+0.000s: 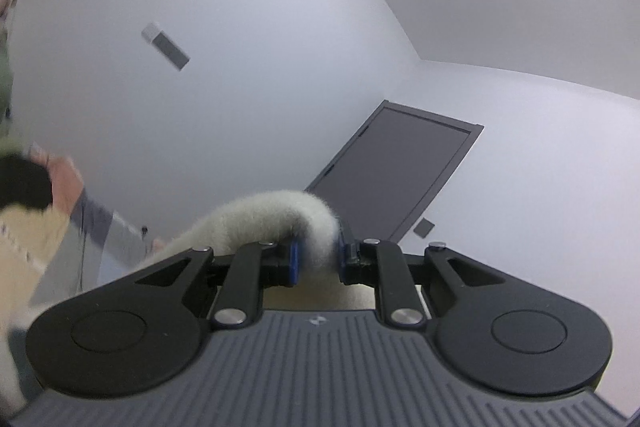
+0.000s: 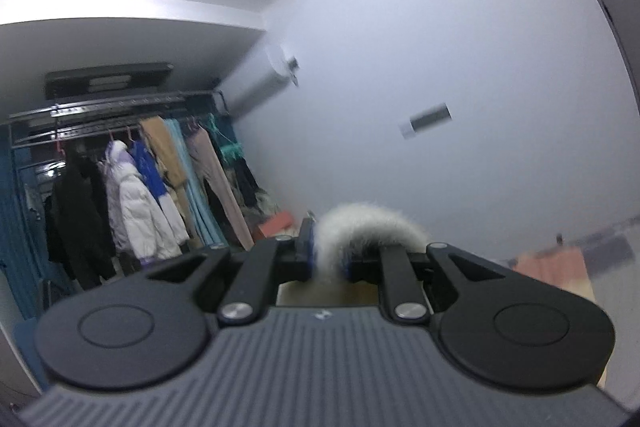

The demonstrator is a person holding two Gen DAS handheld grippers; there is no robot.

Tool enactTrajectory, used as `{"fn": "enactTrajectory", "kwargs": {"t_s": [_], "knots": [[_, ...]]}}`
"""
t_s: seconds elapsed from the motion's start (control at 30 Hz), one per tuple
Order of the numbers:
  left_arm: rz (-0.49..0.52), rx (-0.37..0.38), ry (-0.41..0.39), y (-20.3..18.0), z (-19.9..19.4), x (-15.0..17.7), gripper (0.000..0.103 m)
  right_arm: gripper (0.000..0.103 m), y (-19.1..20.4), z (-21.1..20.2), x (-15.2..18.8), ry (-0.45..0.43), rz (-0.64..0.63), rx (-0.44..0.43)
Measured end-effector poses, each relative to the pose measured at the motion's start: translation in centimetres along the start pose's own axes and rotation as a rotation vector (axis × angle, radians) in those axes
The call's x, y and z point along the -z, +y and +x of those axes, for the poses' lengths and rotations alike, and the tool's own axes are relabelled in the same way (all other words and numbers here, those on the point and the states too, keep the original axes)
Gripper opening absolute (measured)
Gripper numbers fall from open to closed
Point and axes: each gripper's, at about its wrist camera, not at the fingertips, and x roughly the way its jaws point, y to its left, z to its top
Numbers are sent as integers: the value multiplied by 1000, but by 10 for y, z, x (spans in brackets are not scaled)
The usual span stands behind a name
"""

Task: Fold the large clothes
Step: 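Lift the sweater with both grippers and shake it out above the bed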

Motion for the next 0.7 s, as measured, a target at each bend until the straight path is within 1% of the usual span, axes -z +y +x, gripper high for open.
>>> {"fn": "enactTrajectory", "kwargs": {"t_s": [0.07, 0.2, 0.3, 0.37, 0.43, 0.5, 0.57, 0.63, 0.7], "knots": [[6, 4, -10, -23, 0, -27, 20, 16, 8, 5, -23, -12, -12, -12], [9, 13, -25, -47, 13, -66, 21, 16, 11, 17, -63, -42, 23, -49], [21, -17, -38, -43, 33, -79, 21, 16, 7, 39, -80, -41, 25, -39], [25, -58, -40, -24, 55, -79, 21, 16, -2, 63, -81, -15, 29, -17], [51, -126, -28, 5, 84, -67, 21, 16, -13, 95, -70, 29, 17, 30], [56, -190, 1, 40, 111, -52, 21, 16, -31, 130, -47, 85, 7, 86], [49, -258, 43, 83, 140, -33, 21, 17, -64, 166, -15, 147, 11, 138], [49, -337, 89, 128, 170, -11, 21, 17, -99, 198, 20, 202, 46, 178], [16, -378, 122, 180, 199, 12, 21, 17, -130, 229, 51, 245, 60, 213]]}}
